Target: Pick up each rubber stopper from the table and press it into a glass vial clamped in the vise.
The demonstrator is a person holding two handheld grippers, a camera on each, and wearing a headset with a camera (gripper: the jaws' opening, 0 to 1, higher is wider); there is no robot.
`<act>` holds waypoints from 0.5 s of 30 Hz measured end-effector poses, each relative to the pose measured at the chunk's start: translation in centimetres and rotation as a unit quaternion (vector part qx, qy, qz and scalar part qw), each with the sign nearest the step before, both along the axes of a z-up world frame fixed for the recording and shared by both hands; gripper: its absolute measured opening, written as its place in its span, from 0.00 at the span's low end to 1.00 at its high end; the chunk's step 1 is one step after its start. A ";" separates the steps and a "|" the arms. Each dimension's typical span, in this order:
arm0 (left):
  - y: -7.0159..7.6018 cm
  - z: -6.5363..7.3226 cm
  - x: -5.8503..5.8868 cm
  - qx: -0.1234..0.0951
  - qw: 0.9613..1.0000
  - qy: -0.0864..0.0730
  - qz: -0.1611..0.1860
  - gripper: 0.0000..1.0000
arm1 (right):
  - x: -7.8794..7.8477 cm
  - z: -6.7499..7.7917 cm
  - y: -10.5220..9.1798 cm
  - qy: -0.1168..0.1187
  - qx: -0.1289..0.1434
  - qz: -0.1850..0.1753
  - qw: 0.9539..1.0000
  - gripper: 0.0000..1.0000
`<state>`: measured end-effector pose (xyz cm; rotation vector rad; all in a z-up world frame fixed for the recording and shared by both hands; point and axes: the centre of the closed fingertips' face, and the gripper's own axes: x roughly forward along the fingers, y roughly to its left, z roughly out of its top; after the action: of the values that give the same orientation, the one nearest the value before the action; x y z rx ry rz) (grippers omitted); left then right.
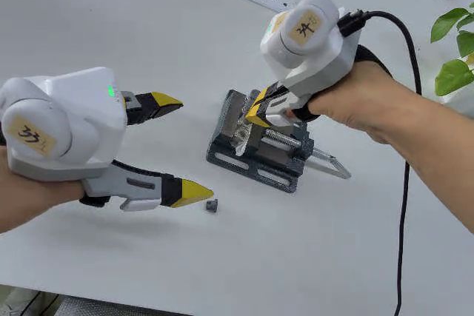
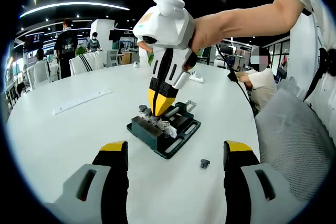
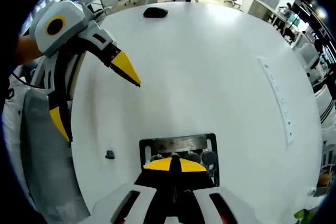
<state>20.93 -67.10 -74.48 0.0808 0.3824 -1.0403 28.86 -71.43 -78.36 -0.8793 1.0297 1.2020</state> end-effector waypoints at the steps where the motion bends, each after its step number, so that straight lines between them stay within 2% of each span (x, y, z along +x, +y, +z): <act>1: 0.0 0.0 0.0 0.000 1.000 0.000 0.000 0.73 | 0.1 0.0 0.0 0.002 0.003 -0.003 1.000 0.00; 9: -0.2 0.1 0.0 0.000 1.000 0.001 -0.001 0.73 | -0.2 0.2 -0.6 0.013 0.012 -0.018 1.000 0.00; 15: -0.3 0.0 0.0 0.000 1.000 0.001 -0.003 0.72 | -0.1 0.0 -0.5 0.009 0.012 -0.013 1.000 0.00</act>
<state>20.90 -67.43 -74.48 0.0806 0.3847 -1.0463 28.77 -71.89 -78.33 -0.8352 1.0370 1.1994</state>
